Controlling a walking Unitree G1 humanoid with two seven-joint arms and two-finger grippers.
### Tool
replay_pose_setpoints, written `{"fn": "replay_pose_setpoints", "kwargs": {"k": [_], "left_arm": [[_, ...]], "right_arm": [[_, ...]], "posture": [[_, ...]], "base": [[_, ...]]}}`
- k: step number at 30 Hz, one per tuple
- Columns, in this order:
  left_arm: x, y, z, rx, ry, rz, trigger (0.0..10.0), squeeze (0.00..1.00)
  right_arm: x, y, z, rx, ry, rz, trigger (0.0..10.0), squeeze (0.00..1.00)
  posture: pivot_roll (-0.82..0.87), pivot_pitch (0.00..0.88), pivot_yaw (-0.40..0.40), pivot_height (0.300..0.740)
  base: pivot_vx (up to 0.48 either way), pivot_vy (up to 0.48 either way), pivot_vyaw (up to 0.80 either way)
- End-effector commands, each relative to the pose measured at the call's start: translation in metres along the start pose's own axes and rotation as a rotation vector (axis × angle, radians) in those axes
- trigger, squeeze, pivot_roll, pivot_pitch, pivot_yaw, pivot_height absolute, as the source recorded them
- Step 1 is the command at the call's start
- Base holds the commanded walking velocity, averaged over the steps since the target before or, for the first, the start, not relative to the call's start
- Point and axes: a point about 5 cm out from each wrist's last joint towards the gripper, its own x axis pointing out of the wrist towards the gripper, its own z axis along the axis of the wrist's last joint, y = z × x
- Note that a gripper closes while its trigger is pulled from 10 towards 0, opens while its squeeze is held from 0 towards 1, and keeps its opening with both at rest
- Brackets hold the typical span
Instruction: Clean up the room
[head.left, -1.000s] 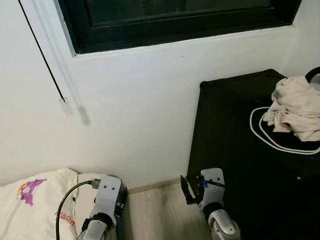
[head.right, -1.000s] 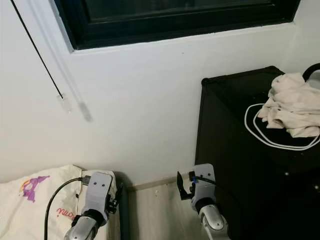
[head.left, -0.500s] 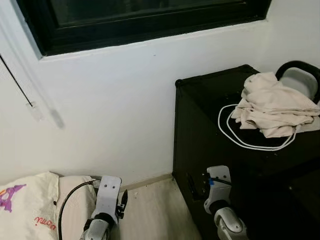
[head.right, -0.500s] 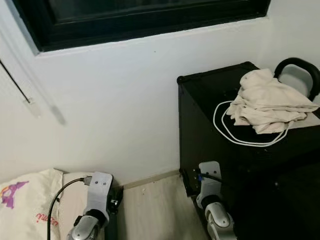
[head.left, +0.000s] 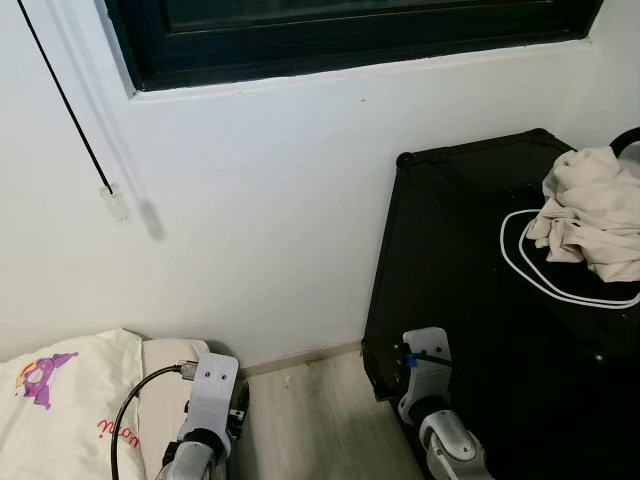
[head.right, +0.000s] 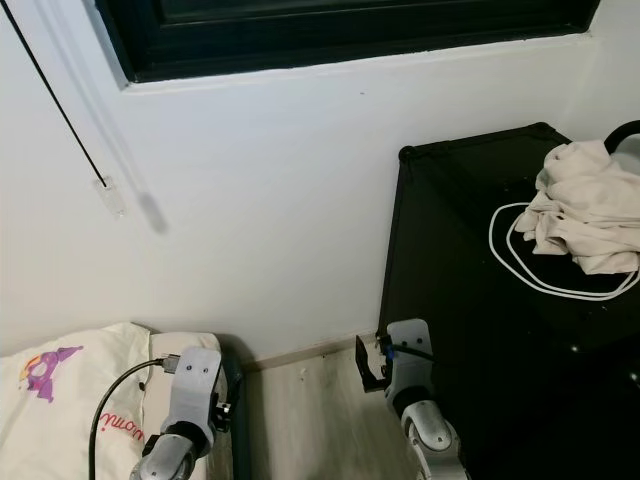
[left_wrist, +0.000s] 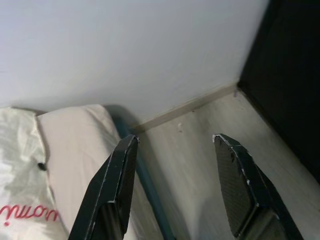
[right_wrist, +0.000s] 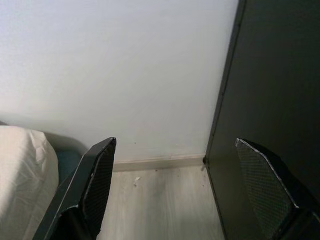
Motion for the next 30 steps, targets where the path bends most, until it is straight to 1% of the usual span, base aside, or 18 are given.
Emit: {"fn": "replay_pose_setpoints", "kwargs": {"k": [1, 3, 9, 11, 13, 17, 30], "left_arm": [[-0.003, -0.002, -0.002, -0.008, 0.000, -0.011, 10.0, 0.00], [-0.002, 0.000, 0.000, -0.004, -0.009, -0.011, 10.0, 0.00], [-0.001, 0.005, 0.003, -0.018, -0.018, 0.007, 10.0, 0.00], [0.000, 0.007, 0.003, -0.028, -0.019, 0.018, 10.0, 0.00], [0.000, 0.014, 0.002, -0.052, -0.024, 0.056, 10.0, 0.00], [-0.001, 0.019, 0.001, -0.063, -0.025, 0.082, 10.0, 0.00], [-0.003, 0.023, 0.000, -0.059, -0.028, 0.099, 10.0, 0.00]], "right_arm": [[-0.003, 0.001, -0.005, 0.006, 0.022, -0.007, 10.0, 0.00], [-0.004, 0.002, -0.005, 0.008, 0.020, -0.010, 10.0, 0.00], [-0.004, 0.005, -0.005, -0.002, 0.020, -0.009, 10.0, 0.00], [-0.003, 0.006, -0.005, -0.020, 0.029, -0.006, 10.0, 0.00], [-0.002, 0.008, -0.004, -0.036, 0.029, 0.006, 10.0, 0.00], [0.001, 0.010, -0.001, -0.046, 0.026, 0.023, 10.0, 0.00], [0.005, 0.017, 0.000, -0.053, 0.025, 0.051, 10.0, 0.00]], "posture": [[-0.02, 0.167, 0.052, 0.740], [-0.02, 0.168, 0.070, 0.740], [-0.02, 0.166, 0.085, 0.740], [-0.03, 0.168, 0.093, 0.740], [-0.03, 0.167, 0.102, 0.740], [-0.03, 0.165, 0.102, 0.740], [-0.02, 0.148, 0.095, 0.740]], "base": [[0.000, 0.000, 0.00], [0.000, 0.000, 0.00], [0.000, 0.000, 0.00], [0.000, 0.000, 0.00], [0.000, 0.000, 0.00], [0.000, 0.000, 0.00], [0.000, 0.000, 0.00]]}}
